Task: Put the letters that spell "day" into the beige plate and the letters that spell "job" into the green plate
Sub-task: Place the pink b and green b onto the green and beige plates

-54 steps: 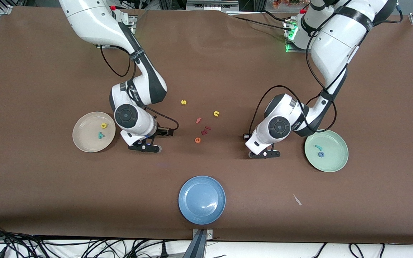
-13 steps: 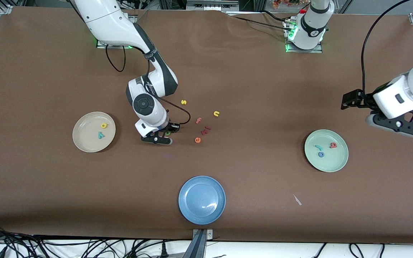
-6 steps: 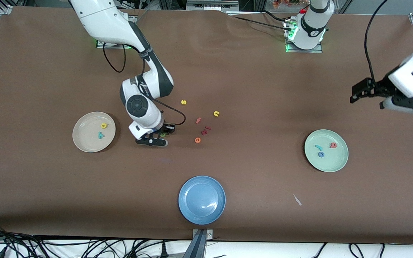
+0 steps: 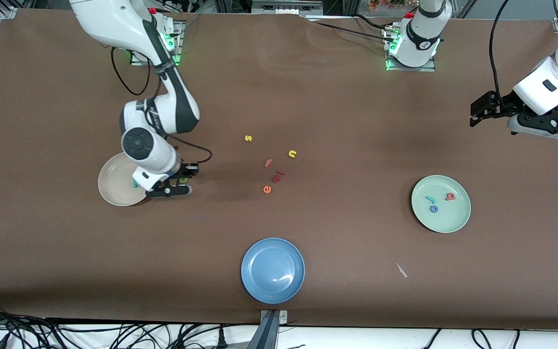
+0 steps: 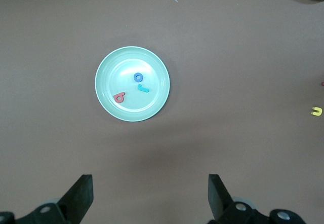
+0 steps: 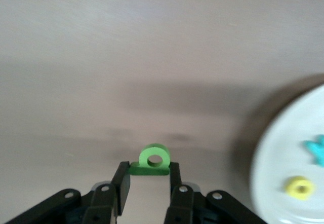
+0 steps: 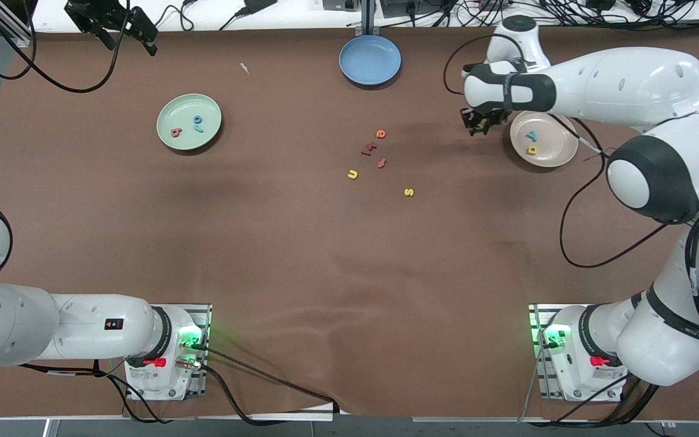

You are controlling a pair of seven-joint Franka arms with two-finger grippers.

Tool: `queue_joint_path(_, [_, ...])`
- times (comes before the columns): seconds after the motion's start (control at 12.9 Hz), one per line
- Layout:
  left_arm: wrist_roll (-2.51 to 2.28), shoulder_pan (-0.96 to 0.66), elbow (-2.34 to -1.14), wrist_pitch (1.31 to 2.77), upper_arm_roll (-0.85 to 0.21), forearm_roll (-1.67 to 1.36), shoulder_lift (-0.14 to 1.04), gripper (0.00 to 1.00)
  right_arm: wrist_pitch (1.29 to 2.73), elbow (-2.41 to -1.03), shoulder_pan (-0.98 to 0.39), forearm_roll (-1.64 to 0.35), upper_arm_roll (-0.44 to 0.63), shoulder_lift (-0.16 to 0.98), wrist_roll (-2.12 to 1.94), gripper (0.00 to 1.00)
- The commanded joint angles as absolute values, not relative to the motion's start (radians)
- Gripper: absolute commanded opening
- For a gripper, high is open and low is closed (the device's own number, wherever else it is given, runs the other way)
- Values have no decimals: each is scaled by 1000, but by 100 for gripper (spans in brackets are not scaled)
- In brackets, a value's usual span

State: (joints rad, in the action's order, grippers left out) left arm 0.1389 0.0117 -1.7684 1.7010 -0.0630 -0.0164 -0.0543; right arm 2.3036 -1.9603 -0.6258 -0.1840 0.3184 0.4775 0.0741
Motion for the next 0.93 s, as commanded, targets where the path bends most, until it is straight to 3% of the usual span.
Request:
queue_joint_path(0.0, [132, -5, -1749, 1677, -54, 5, -48, 100, 2329, -2080, -632, -178, 389, 388, -40, 19])
queue_joint_path(0.31, [132, -2, -1749, 1675, -49, 5, -46, 100, 2319, -2086, -624, -181, 515, 402, -214, 19])
queue_joint_path(0.39, [133, -2, -1747, 1675, -49, 5, -46, 100, 2321, -2086, -611, -183, 528, 411, -244, 24])
queue_joint_path(0.47, [133, -2, -1747, 1675, -49, 5, -41, 100, 2322, -2083, -592, -186, 528, 416, -250, 79])
queue_joint_path(0.54, [133, -2, -1746, 1675, -51, 5, -41, 100, 2318, -2077, -588, -186, 528, 417, -252, 100])
queue_joint_path(0.7, [130, -8, -1720, 1675, -55, 6, -31, 100, 2313, -2056, -594, -186, 526, 417, -244, 100])
queue_joint_path(0.85, [130, -9, -1709, 1675, -57, 12, -20, 100, 2216, -1998, -598, -190, 522, 416, -235, 100])
